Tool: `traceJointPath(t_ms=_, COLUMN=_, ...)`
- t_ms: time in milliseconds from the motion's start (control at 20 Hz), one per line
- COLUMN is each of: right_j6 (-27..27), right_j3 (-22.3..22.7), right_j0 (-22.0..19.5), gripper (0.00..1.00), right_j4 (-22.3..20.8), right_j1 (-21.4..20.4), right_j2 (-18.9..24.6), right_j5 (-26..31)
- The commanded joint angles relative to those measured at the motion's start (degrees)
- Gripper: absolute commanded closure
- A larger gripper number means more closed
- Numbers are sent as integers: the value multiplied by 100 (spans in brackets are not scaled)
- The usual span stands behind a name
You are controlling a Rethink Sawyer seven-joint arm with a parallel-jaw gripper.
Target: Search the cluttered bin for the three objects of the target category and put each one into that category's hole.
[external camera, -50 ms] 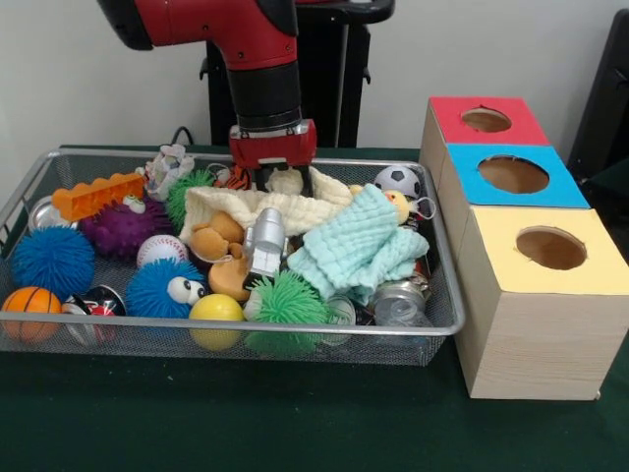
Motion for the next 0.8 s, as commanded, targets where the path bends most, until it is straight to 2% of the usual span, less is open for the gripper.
traceJointPath(t_ms=50, right_j6=-122, right_j3=-127, right_j0=-215, gripper=0, right_j4=-510, right_j1=325, right_j2=-361, right_j5=296)
traceJointPath(t_ms=800, right_j6=-220, right_j3=97, right_j0=-222, gripper=0, right_j4=-100, right_j1=-221, right_j2=27, right_j5=862)
